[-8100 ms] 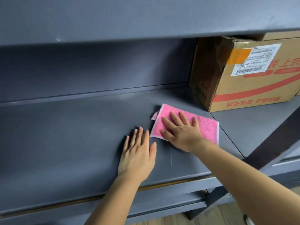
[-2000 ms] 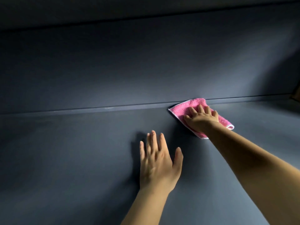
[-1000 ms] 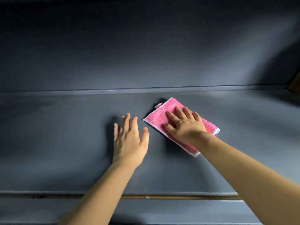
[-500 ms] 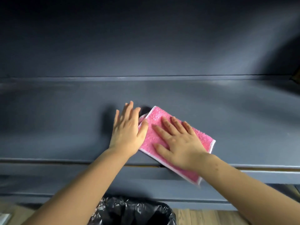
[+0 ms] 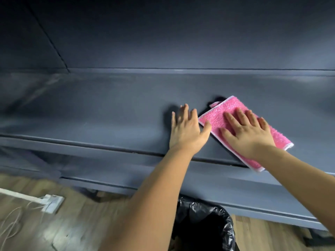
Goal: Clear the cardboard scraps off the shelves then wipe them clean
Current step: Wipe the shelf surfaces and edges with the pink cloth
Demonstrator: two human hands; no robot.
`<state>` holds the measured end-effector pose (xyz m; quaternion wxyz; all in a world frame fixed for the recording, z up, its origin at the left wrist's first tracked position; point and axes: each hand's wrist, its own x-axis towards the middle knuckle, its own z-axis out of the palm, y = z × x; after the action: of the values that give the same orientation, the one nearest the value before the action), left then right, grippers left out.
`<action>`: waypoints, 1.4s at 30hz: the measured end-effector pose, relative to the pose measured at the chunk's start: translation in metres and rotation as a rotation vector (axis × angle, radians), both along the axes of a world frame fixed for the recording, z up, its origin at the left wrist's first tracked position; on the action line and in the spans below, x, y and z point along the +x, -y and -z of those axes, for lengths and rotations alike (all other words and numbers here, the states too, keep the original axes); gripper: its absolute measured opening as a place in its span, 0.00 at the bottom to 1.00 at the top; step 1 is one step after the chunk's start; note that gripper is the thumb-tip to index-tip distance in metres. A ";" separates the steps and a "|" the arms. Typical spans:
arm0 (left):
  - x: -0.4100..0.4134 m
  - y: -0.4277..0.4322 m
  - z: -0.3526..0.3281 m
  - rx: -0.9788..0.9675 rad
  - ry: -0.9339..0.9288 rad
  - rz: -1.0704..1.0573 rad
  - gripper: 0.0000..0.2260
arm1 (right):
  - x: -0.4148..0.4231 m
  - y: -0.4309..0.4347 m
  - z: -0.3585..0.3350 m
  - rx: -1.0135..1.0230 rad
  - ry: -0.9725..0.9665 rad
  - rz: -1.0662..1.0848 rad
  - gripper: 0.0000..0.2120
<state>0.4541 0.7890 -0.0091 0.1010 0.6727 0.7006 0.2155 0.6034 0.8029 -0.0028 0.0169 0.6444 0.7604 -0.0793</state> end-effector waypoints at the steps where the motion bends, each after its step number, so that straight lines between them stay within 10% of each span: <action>1: 0.000 -0.001 0.000 -0.004 0.008 0.003 0.22 | -0.004 -0.004 -0.001 0.002 -0.006 -0.010 0.29; 32: -0.090 -0.008 -0.010 -0.005 -0.032 0.137 0.22 | -0.043 0.019 0.000 -0.005 -0.041 0.168 0.29; 42: -0.095 -0.014 0.008 0.084 -0.126 0.072 0.32 | -0.031 -0.102 -0.001 0.032 0.003 0.163 0.29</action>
<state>0.3590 0.8032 -0.0168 0.0362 0.7132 0.6714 0.1983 0.5723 0.9050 -0.0020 0.0011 0.7044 0.7066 -0.0673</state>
